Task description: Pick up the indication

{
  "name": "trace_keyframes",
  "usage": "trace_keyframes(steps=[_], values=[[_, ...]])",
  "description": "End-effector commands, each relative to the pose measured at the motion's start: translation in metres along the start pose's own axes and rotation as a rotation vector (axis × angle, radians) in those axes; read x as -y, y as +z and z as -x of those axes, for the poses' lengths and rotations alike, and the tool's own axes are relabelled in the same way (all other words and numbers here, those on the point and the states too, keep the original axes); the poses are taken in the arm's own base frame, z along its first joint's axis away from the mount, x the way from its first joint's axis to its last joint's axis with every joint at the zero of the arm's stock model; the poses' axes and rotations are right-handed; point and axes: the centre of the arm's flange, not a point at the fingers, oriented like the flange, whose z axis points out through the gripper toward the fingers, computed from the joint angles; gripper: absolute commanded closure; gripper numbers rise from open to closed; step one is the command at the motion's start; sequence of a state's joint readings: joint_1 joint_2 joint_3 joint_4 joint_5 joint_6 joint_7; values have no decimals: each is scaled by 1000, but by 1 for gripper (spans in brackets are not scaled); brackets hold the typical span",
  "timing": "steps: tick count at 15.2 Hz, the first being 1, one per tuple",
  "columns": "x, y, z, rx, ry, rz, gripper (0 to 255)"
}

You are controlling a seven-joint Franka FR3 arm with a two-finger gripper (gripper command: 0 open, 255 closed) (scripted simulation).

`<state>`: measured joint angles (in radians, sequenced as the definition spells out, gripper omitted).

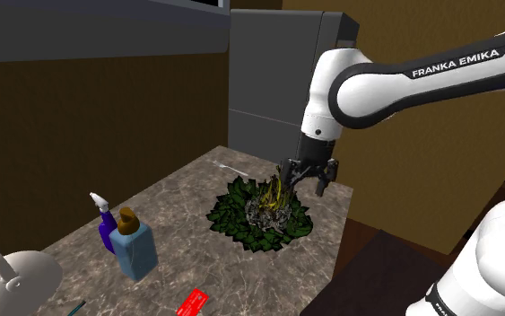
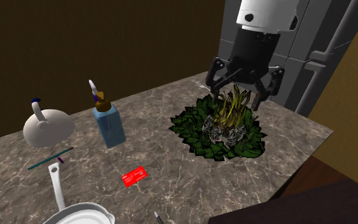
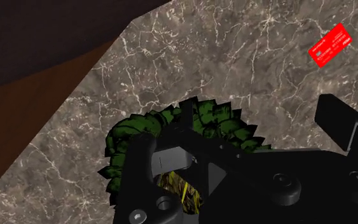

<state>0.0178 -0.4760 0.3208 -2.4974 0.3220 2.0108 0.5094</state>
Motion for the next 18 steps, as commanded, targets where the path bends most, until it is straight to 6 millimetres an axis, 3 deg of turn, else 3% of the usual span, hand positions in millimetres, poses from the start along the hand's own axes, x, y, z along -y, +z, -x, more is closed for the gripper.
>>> trace_keyframes(steps=[1, 18], values=[[12, 21, -2, 24, 51, -12, 0], [133, 199, -27, 231, 459, -104, 0]])
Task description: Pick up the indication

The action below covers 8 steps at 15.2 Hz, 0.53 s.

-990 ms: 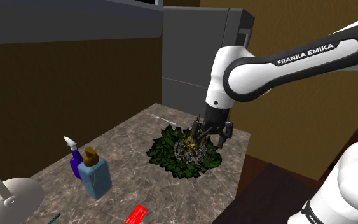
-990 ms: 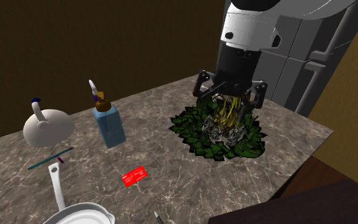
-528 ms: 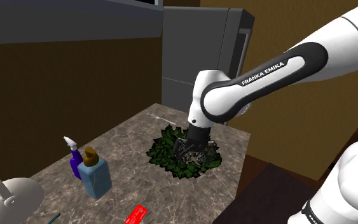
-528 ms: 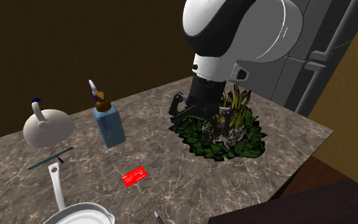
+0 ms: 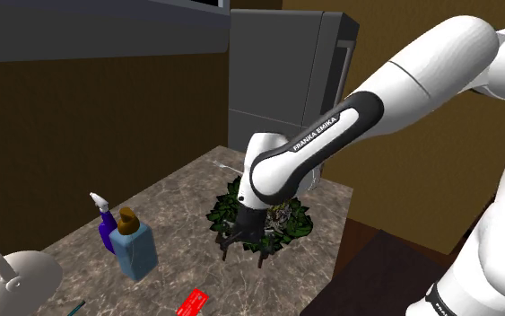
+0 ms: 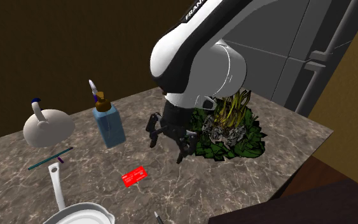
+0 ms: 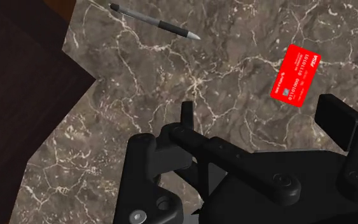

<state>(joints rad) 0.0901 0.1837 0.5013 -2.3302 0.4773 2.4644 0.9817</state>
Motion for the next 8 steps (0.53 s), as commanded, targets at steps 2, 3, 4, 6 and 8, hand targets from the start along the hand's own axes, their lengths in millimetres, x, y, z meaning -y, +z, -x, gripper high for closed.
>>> trace_keyframes(steps=[2, 3, 4, 6, 8], values=[[21, 32, -6, 37, 76, -17, 0], [28, 43, -7, 49, 100, -22, 0], [35, 53, -8, 61, 124, -28, 0], [49, 75, -11, 86, 172, -39, 0], [64, 96, -13, 110, 220, -49, 0]])
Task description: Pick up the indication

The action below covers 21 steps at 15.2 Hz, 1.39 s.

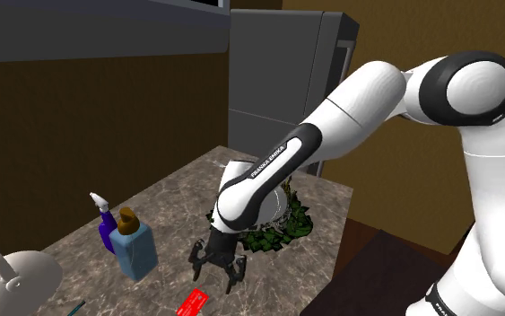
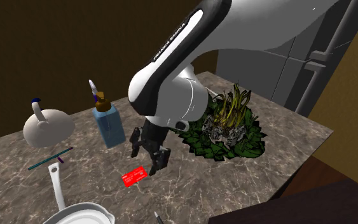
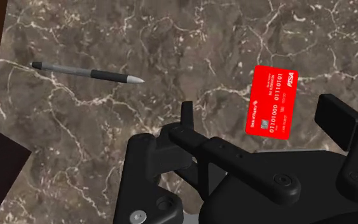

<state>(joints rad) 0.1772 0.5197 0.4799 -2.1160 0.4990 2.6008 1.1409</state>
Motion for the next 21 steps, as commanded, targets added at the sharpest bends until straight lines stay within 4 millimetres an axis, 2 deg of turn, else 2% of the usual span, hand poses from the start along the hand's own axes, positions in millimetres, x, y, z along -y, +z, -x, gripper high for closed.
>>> trace_keyframes(steps=[1, 7, 14, 16, 17, 21], values=[[13, 23, 0, 25, 51, -11, 0], [53, 84, -7, 95, 189, -42, 0], [50, 116, -24, 95, 189, -42, 0], [50, 119, -26, 94, 189, -42, 0], [50, 120, -26, 94, 189, -42, 255], [49, 120, -28, 94, 189, -42, 255]])
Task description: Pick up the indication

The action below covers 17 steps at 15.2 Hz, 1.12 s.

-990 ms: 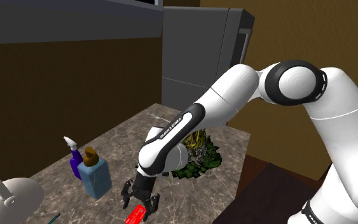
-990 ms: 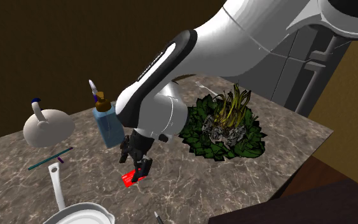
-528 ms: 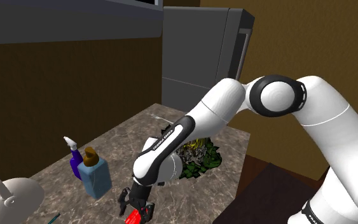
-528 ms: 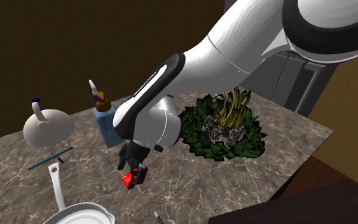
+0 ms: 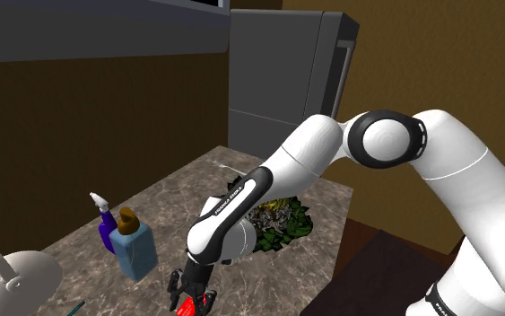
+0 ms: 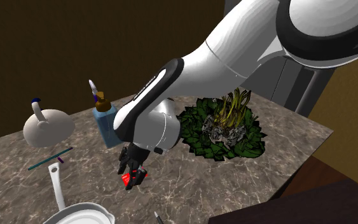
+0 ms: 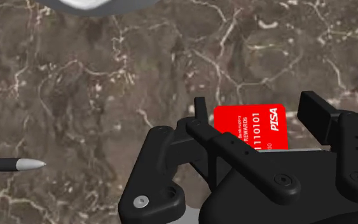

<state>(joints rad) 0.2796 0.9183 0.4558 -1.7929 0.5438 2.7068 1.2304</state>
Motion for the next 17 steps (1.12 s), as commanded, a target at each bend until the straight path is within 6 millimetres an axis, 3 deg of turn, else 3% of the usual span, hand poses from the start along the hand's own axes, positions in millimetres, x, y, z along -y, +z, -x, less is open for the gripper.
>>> trace_keyframes(steps=[1, 5, 17], values=[[-2, 3, -4, -4, 4, 2, 255], [-1, 2, -2, -3, 4, 2, 255], [0, -50, 33, -3, 4, 2, 255]])
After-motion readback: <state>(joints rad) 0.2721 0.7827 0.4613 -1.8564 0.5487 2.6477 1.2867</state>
